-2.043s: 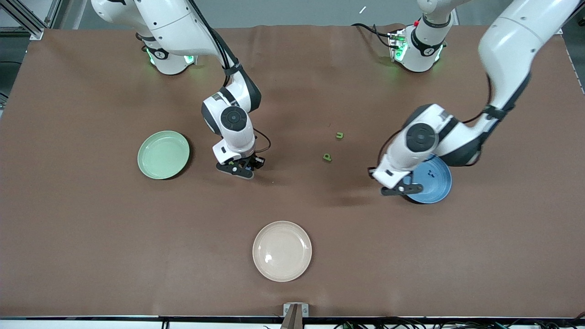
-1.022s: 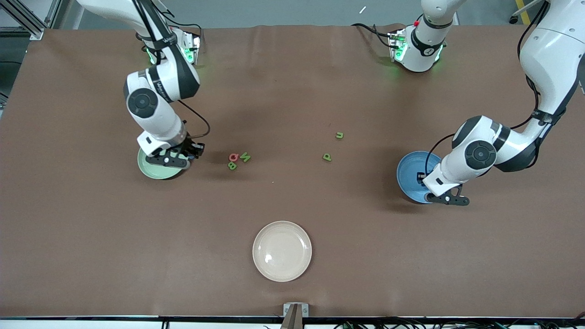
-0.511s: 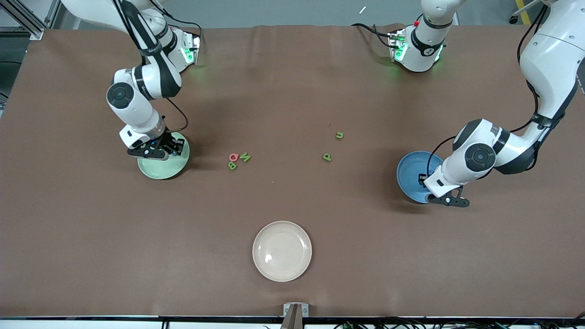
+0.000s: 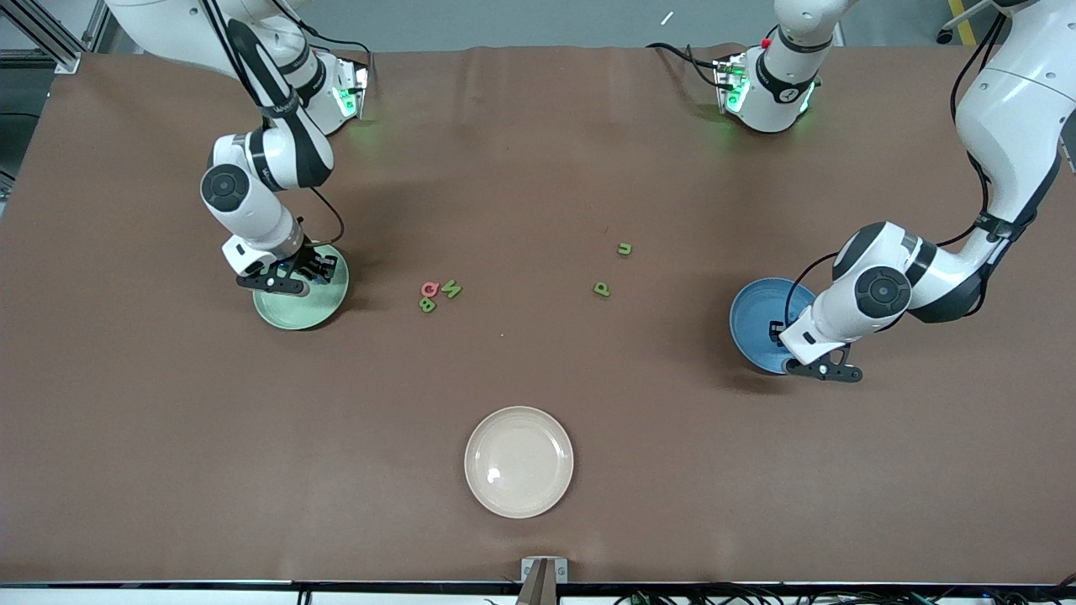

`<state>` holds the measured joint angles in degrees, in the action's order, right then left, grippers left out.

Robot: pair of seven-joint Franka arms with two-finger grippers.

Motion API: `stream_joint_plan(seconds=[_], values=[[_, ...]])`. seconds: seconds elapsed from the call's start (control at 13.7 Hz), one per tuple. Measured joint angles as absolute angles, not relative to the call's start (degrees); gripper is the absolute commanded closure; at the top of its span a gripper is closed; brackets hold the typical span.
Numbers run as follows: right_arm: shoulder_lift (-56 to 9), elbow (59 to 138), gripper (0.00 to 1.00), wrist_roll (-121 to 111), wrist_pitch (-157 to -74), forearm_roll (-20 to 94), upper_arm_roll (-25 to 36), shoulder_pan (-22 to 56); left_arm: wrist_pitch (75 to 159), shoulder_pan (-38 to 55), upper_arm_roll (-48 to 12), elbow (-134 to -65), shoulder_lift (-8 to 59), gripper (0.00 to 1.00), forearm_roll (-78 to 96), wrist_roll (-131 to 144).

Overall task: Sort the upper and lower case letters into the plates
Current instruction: 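Drop the blue G in the green plate while the left gripper reaches n, then grasp the green n with the left gripper while the right gripper grasps B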

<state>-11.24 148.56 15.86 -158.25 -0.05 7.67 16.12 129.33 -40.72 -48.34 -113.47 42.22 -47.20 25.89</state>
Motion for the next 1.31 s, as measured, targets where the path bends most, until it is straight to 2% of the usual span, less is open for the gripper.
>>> stream_joint_plan(seconds=[0.07, 0.22, 0.36, 0.66, 0.8, 1.09, 1.31], values=[[-11.5, 148.5, 0.00, 14.5, -158.4, -0.1, 7.7, 15.2, 129.3, -40.7, -48.4, -113.3, 42.2, 0.09, -47.2, 25.9], [-11.5, 148.2, 0.00, 11.6, -158.4, -0.1, 7.7, 13.0, 128.9, -40.8, -49.3, -112.9, 42.2, 0.01, -47.2, 25.9], [-11.0, 147.3, 0.00, 10.6, -156.1, 0.0, 7.6, 11.7, 125.3, -41.1, -52.9, -112.8, 42.2, 0.01, -47.0, 26.0], [-5.7, 138.5, 0.00, 18.2, -135.4, 0.2, 6.0, 13.8, 116.6, -41.7, -64.1, -112.7, 42.0, 0.01, -43.9, 32.8], [-3.8, 134.7, 0.00, 23.8, -130.9, 2.2, 5.6, 17.9, 115.8, -40.9, -67.3, -113.0, 42.0, 0.01, -43.4, 38.0], [-4.9, 130.9, 0.00, 33.0, -132.4, 7.4, 5.2, 25.9, 115.9, -33.3, -68.1, -113.8, 42.1, 0.01, -43.4, 48.9], [-10.7, 129.6, 0.00, 38.0, -139.9, 7.7, 5.1, 30.6, 119.2, -27.3, -68.0, -115.0, 42.1, 0.01, -43.4, 57.3]])
